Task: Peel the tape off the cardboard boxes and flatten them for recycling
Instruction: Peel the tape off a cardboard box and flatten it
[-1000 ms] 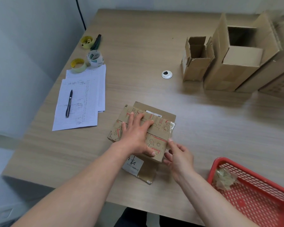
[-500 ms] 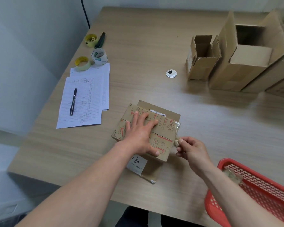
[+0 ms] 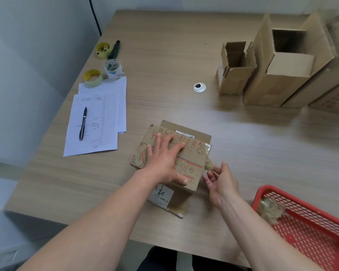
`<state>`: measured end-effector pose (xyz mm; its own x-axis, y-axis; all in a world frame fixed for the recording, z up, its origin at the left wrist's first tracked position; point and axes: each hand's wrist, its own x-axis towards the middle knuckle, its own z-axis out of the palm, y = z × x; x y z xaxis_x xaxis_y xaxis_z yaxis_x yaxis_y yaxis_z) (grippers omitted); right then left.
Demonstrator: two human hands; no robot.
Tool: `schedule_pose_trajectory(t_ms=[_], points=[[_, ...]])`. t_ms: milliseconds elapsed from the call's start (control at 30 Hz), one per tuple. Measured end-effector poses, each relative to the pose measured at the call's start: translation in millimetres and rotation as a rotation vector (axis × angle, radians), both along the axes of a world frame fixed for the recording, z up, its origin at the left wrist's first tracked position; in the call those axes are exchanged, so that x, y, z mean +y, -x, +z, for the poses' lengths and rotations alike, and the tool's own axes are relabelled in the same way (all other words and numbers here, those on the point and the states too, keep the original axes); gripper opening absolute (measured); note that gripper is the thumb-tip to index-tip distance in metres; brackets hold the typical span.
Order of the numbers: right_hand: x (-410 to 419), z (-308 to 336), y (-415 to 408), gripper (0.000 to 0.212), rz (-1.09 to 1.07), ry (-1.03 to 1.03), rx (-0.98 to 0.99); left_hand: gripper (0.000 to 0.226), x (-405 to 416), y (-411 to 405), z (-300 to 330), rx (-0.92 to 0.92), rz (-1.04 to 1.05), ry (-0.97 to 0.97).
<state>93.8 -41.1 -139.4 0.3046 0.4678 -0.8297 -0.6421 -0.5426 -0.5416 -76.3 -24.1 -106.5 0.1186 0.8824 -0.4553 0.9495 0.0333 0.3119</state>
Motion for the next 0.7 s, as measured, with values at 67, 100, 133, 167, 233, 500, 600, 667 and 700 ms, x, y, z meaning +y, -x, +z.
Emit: schedule_pose_trajectory(t_ms=[67,100,133,167,233,500,600,667,700], points=[[-7,0,-3,0.016,0.127,0.009,-0.025,0.12,0,0,0,0.006,-0.003,0.004],[-10,0,-4,0.009,0.197,0.013,-0.047,0.12,0,0,0,0.009,-0.006,0.007],[-12,-2,-5,0.009,0.254,-0.001,-0.063,0.12,0,-1,1,0.012,-0.007,0.009],[-11,-2,-4,0.014,0.282,-0.022,-0.059,0.12,0,-1,1,0.012,-0.007,0.011],[-6,-2,-2,0.021,0.301,-0.061,-0.054,0.121,0,-1,2,0.013,-0.005,0.012],[50,17,-19,0.027,0.29,-0.131,-0.307,0.121,0,1,1,0.006,-0.011,0.016],[53,22,-25,0.021,0.45,-0.206,-0.404,0.121,1,1,-1,-0.007,-0.009,0.012],[47,22,-26,0.016,0.613,-0.28,-0.589,0.121,1,1,0,-0.01,-0.004,0.009],[42,21,-26,0.02,0.741,-0.338,-0.737,0.121,1,1,-1,-0.008,-0.003,0.007]])
